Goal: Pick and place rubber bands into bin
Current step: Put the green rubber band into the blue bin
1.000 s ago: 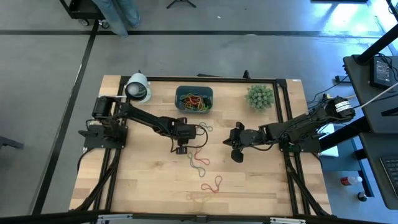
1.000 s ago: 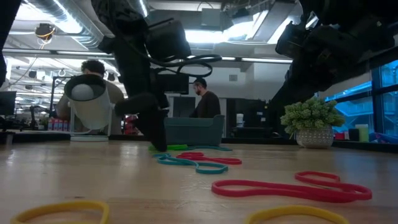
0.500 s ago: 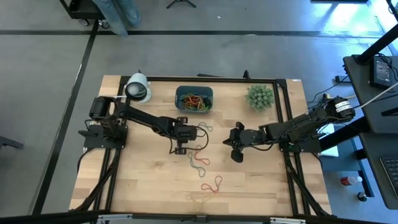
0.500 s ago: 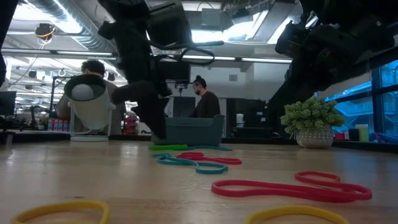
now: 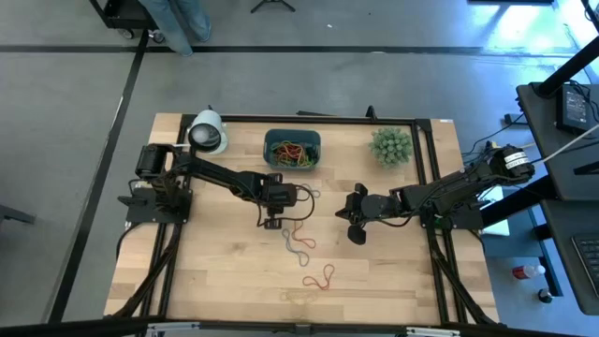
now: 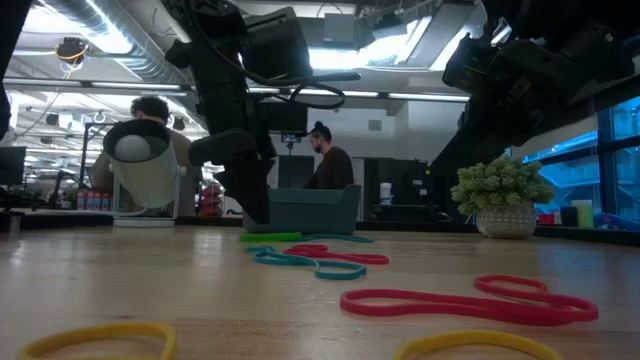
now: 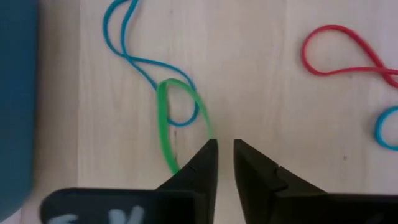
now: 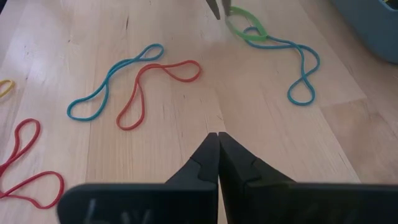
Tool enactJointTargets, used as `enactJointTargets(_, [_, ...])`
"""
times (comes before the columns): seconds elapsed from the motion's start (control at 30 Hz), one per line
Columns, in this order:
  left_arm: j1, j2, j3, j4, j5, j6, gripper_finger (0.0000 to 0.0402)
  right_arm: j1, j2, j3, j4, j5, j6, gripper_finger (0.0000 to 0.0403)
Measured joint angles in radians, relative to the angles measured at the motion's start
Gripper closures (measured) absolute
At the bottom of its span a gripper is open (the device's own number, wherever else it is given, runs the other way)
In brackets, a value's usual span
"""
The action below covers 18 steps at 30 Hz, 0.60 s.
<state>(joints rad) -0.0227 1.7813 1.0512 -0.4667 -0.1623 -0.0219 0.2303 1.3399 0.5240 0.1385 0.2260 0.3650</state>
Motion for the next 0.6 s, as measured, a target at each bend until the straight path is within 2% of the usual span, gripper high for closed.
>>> enactJointTargets(0.3, [0.006, 0.020, 0.001, 0.012, -0.002, -0.009, 0.0311, 0.000, 0.000, 0.000, 0.000, 0.000, 0.000, 0.0400])
enactJointTargets(0.6, [0.006, 0.099, 0.006, 0.031, -0.017, -0.018, 0.0322, 0.000, 0.000, 0.000, 0.001, 0.000, 0.015, 0.0400])
